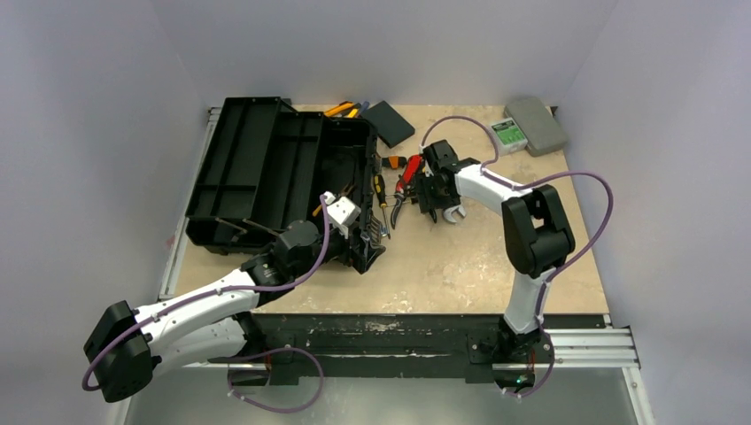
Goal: Pack the tool kit
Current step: Pick up the pliers at the center of the board, then place the pliers in the toolbox.
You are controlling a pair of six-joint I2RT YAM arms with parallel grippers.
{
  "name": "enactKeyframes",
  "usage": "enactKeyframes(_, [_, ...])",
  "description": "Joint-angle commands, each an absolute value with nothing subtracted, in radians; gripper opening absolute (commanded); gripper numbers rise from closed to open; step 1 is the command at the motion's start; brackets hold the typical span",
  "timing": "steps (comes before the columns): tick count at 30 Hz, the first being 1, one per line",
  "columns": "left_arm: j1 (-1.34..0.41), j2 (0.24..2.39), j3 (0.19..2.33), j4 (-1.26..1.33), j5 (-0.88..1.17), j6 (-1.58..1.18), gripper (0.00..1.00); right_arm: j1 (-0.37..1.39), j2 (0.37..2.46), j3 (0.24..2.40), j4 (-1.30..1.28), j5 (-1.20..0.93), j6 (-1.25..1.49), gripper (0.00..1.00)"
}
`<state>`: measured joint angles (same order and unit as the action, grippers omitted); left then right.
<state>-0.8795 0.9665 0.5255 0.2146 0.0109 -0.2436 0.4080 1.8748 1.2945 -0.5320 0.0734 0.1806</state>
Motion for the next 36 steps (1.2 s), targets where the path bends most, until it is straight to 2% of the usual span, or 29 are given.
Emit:
enactKeyframes(1, [-0.884,0.964,0.565,0.23,0.003,-0.242,0.96,0.42,1.907,1.334,-0.46,0.126,0.176,0.55])
enactKeyframes(3, [-0.885,0.962,0.564,0.23,0.005,-0.238,0.96,0.42,1.919,1.327,-0.436,0.121,0.179,0.5])
enactKeyframes(7, [-0.885,0.957,0.565,0.23,0.023,-0.232,0.96,0.42,1.899,1.294,-0.406,0.128,0.189,0.24])
enactKeyframes(9, [-0.884,0.953,0.563,0.229,0.025,-0.232,0.96,0.42,1.855,1.257,-0.384,0.127,0.19,0.16])
enactKeyframes(13, [-0.886,0.943,0.558,0.23,0.023,-0.23,0.96,0.42,1.733,1.199,-0.369,0.119,0.193,0.08])
enactKeyframes(21, [-0.886,0.91,0.549,0.23,0.031,-0.229,0.95,0.421,1.477,1.159,-0.435,0.11,0.224,0.07])
enactKeyframes(26, [-0.886,0.855,0.543,0.206,0.006,-0.228,0.95,0.424,1.418,1.231,-0.547,0.12,0.279,0.07])
enactKeyframes(32, [-0.885,0.749,0.558,0.107,-0.188,-0.267,0.95,0.463,1.406,1.32,-0.634,0.125,0.341,0.05])
enactKeyframes(36, [-0.886,0.728,0.63,-0.059,-0.371,-0.332,0.99,0.525,1.425,1.375,-0.665,0.208,0.379,0.04])
